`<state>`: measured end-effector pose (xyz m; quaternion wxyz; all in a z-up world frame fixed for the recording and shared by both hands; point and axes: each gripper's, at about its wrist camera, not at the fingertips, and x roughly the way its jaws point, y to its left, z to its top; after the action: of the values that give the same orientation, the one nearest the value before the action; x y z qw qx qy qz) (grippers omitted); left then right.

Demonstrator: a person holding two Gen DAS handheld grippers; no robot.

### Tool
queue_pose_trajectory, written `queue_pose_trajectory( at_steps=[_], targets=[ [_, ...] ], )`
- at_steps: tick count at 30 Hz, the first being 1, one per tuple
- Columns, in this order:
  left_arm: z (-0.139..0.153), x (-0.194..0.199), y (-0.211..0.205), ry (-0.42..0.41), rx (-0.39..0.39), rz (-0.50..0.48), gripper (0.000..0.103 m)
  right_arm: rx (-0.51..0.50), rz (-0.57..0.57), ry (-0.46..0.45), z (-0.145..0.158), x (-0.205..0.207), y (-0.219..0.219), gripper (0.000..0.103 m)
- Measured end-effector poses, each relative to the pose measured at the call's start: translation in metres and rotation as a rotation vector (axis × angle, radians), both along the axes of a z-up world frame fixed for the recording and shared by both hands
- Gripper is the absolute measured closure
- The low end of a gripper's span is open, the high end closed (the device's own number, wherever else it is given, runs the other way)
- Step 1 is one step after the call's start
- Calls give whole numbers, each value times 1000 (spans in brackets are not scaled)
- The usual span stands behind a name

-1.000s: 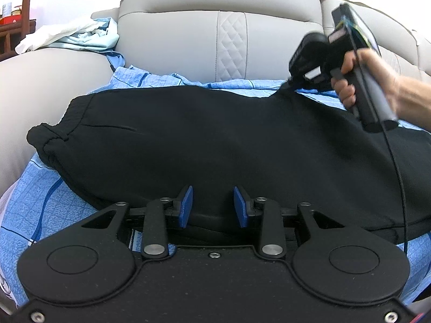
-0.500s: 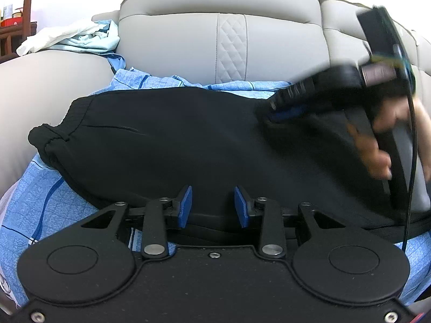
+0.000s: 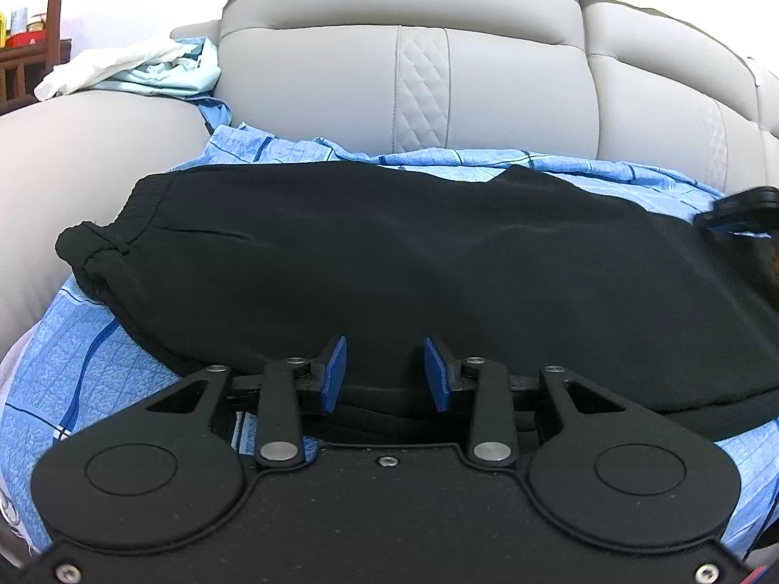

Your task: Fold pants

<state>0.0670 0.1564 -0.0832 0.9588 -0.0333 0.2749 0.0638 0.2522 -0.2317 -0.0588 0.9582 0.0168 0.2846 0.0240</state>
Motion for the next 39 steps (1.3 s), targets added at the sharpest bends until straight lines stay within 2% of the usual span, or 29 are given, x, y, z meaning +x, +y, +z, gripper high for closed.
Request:
queue_pose_trajectory(
  at_steps=[2, 4, 8, 11, 16, 21, 24, 30, 32, 35, 39],
  targets=[
    [3, 1, 1, 6, -14, 2, 63, 84, -62, -43, 12, -8, -31, 50],
    [4, 3, 1, 16, -12, 11, 63, 146, -111, -107, 26, -28, -58, 34],
    [5, 6, -3, 32, 11, 35, 63, 190, -193, -163, 37, -76, -95, 32],
    [6, 9, -8, 46, 23, 54, 63, 209, -314, -211, 31, -122, -115, 27],
    [9, 16, -8, 72, 1, 85, 63, 287, -551, -236, 10, -193, -152, 27],
    [10, 21, -12, 89, 14, 110, 62, 231, -771, -245, -6, -233, -173, 25],
    [11, 24, -16, 96, 17, 128, 62, 287, -866, -207, -19, -247, -198, 25],
    [12, 28, -17, 110, 17, 149, 62, 426, -886, -199, -37, -253, -238, 25],
    [12, 29, -19, 113, 23, 155, 62, 434, -897, -215, -40, -251, -241, 25],
    [13, 30, -21, 118, 26, 166, 62, 383, -905, -224, -37, -246, -238, 27],
    [13, 32, -22, 127, 28, 176, 62, 277, -824, -224, -31, -239, -219, 30]
  ],
)
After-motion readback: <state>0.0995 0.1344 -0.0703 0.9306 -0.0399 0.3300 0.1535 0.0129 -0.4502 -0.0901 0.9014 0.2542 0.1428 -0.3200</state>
